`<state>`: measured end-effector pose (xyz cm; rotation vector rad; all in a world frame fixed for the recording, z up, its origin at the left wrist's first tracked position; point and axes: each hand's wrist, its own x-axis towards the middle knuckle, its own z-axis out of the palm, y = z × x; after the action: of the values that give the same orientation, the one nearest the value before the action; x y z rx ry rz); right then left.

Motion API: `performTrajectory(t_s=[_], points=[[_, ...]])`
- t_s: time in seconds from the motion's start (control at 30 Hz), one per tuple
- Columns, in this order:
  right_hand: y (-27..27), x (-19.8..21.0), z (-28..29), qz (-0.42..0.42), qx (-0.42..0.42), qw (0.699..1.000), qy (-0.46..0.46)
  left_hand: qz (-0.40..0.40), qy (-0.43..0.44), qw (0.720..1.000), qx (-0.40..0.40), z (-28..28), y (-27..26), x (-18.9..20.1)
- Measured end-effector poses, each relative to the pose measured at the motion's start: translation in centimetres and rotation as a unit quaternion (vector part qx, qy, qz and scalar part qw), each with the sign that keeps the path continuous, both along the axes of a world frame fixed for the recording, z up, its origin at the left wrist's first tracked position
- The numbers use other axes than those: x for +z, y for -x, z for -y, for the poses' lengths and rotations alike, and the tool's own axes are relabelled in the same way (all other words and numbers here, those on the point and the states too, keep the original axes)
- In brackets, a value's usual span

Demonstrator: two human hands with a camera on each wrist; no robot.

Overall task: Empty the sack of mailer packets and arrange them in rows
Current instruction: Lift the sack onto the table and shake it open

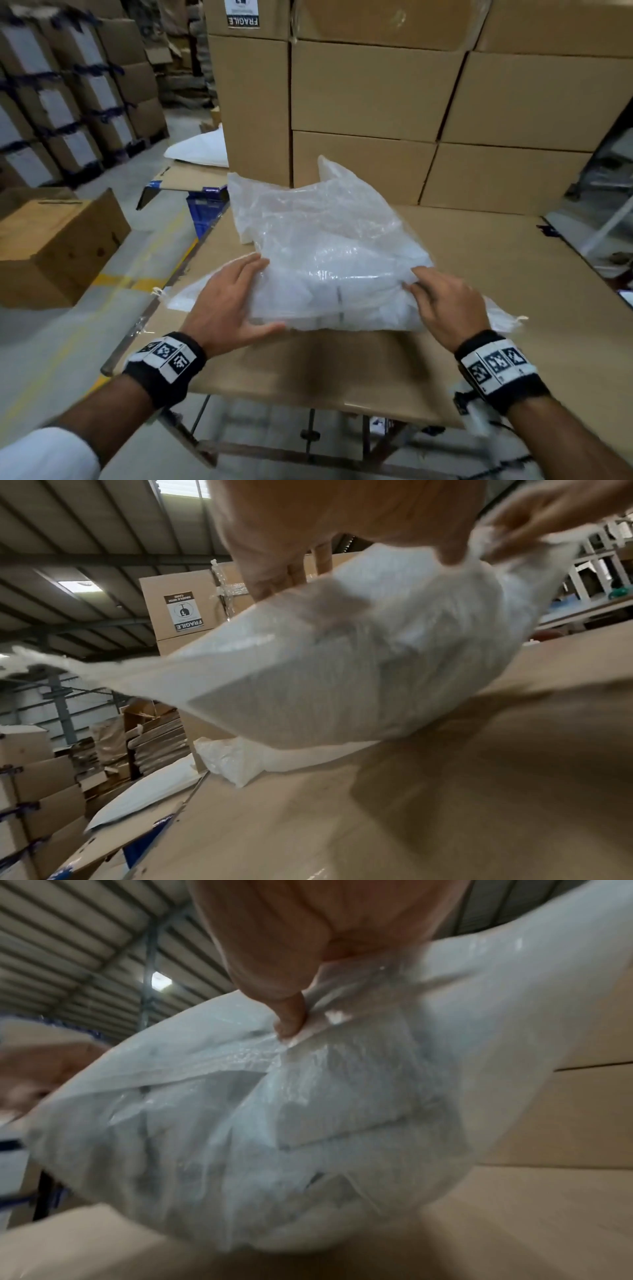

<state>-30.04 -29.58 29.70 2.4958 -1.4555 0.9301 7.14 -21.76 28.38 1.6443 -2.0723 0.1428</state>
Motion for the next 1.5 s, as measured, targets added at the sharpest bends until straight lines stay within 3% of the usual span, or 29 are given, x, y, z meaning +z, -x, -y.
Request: performTrajectory(t_s=[0.1,0.2,0.33,0.47,0.6,0.7,1.0,1.07,1.17,1.23,1.3,1.33,1.4,1.43,1.5], points=[[-0.5,3.7,2.1,0.042,0.013,0.999,0.027,0.067,-0.008,0.998,0.012,1.8,-0.4,0.5],[-0.6,6.6,5.4,0.076,0.003,0.997,0.030,0.058,0.024,0.997,0.041,4.7,-0.4,3.6],[-0.2,11.3,10.4,0.094,0.000,0.994,0.057,0.070,0.058,0.993,0.071,8.8,-0.1,10.5],[0.6,18.4,15.6,0.055,-0.006,0.996,0.076,0.112,0.093,0.985,0.095,12.8,0.8,19.6],[0.8,26.1,19.5,0.021,-0.045,0.992,0.116,0.006,0.051,0.997,0.061,16.9,1.4,27.2],[1.0,28.5,21.8,0.031,-0.052,0.992,0.113,-0.012,0.025,0.999,0.025,18.6,2.4,29.9],[2.3,36.6,26.2,0.082,-0.020,0.976,0.200,-0.049,0.221,0.972,0.062,22.4,6.3,37.9],[2.0,36.5,26.3,0.089,-0.011,0.975,0.201,-0.041,0.243,0.962,0.118,23.2,6.6,38.2],[3.0,33.8,25.3,0.133,-0.022,0.947,0.290,-0.050,0.280,0.943,0.175,24.2,6.0,38.2],[4.1,29.3,23.3,0.204,-0.029,0.908,0.366,-0.068,0.289,0.938,0.177,24.7,5.4,37.9],[4.4,23.0,21.5,0.302,-0.034,0.877,0.373,-0.108,0.292,0.936,0.166,25.4,4.7,37.4],[4.1,20.4,20.7,0.353,-0.032,0.880,0.317,-0.129,0.285,0.937,0.152,25.7,4.6,37.1],[2.7,15.9,20.3,0.455,-0.007,0.886,0.087,-0.151,0.266,0.945,0.113,26.6,4.8,36.6],[1.8,14.5,20.2,0.495,0.017,0.868,-0.031,-0.151,0.260,0.949,0.095,26.9,5.0,36.4],[0.5,12.9,20.4,0.507,0.075,0.841,-0.173,-0.147,0.268,0.948,0.090,27.2,5.2,36.2]])
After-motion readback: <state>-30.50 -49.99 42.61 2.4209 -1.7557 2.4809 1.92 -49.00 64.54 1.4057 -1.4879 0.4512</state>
